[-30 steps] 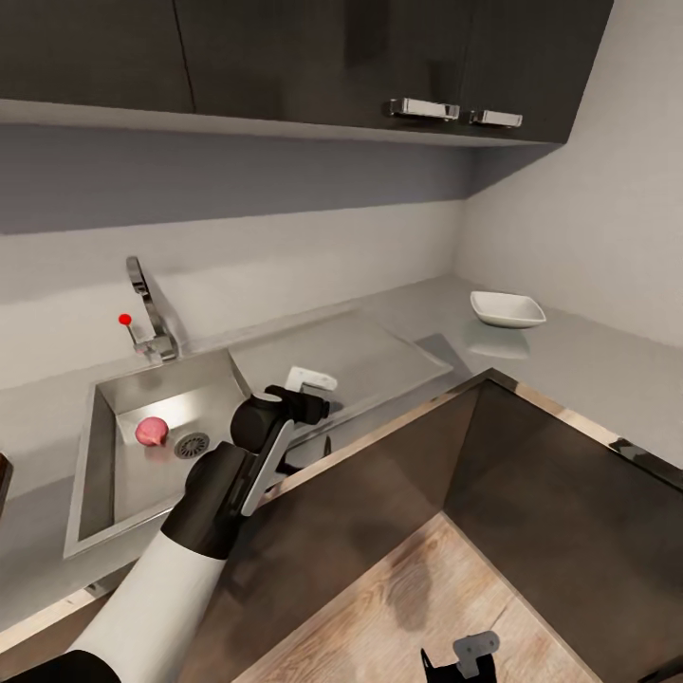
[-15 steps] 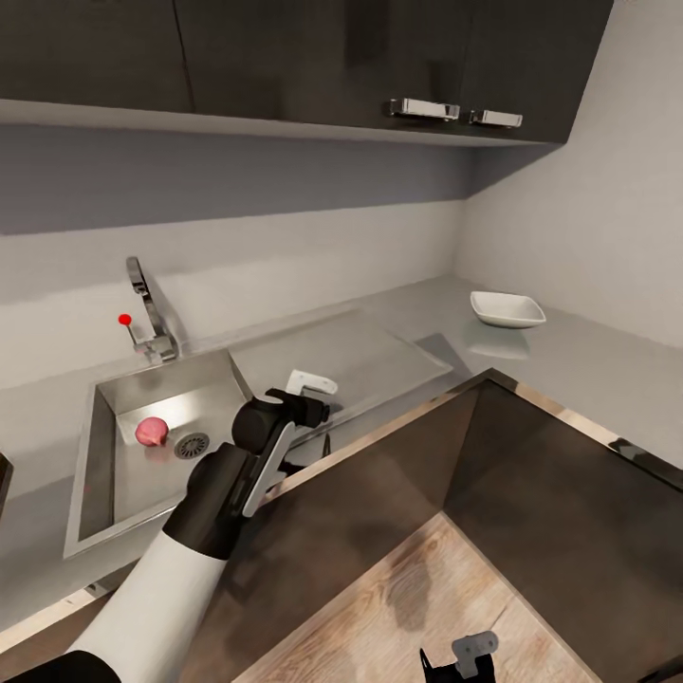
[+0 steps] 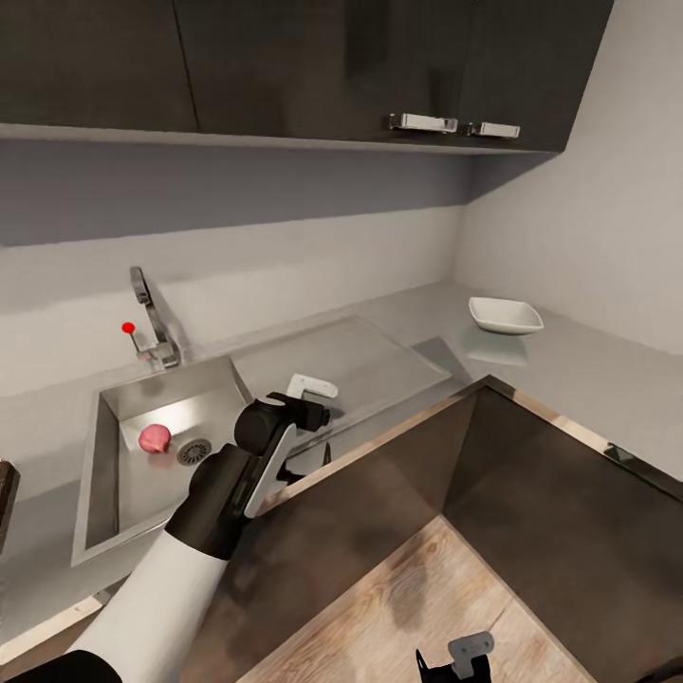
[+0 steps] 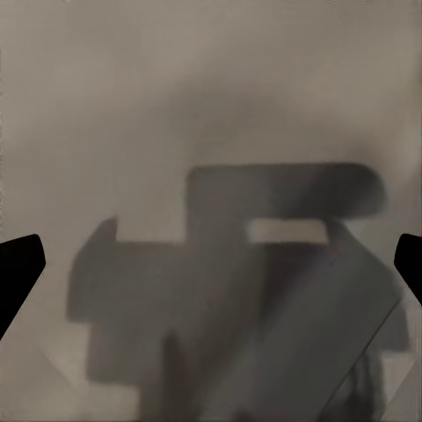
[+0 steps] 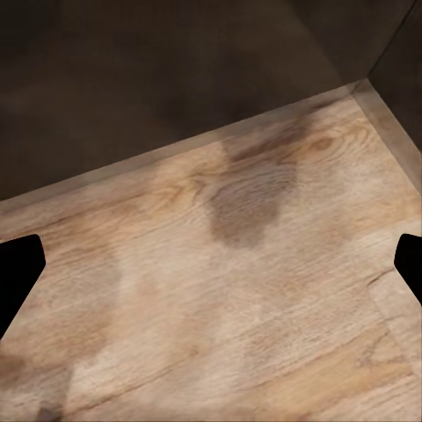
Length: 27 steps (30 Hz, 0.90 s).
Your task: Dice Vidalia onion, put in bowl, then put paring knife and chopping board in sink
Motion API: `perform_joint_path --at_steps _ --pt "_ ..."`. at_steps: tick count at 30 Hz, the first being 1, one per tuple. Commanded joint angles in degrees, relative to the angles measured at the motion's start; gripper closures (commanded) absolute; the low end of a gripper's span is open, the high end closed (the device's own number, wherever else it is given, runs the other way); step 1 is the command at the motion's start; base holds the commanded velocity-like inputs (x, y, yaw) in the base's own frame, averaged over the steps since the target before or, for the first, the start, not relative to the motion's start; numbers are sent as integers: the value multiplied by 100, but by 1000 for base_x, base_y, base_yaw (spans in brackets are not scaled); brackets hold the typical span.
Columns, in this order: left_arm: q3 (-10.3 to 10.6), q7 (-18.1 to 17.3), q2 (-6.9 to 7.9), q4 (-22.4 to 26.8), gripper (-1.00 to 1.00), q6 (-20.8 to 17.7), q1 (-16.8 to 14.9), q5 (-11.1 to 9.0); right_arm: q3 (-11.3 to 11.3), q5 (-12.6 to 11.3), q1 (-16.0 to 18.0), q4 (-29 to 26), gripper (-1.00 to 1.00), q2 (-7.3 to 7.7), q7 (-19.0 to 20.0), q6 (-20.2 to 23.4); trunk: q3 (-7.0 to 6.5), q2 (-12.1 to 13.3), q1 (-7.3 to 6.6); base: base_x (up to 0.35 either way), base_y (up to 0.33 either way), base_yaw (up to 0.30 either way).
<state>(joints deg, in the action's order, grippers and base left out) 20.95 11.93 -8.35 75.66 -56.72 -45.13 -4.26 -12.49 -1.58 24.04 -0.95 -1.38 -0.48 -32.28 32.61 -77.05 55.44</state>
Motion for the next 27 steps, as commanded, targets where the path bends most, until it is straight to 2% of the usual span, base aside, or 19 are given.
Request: perform_joint_path --at_steps 1,8,15,27 --pt "6 47 1 0 -100 -19 -5 -45 -26 -17 4 7 -100 -1 -5 -8 -13 39 -23 0 0 0" --pt "17 46 0 66 -100 -15 -5 -48 -26 -17 4 7 -100 -2 3 25 -139 319 -177 0 0 0" --pt "144 46 -8 286 -100 -15 -5 -49 -26 -17 4 7 -100 -2 8 28 -266 600 -330 0 0 -20" --pt "164 46 -8 569 -100 -32 -5 -49 -26 -17 4 7 -100 -1 12 28 -547 1081 -594 0 0 -199"
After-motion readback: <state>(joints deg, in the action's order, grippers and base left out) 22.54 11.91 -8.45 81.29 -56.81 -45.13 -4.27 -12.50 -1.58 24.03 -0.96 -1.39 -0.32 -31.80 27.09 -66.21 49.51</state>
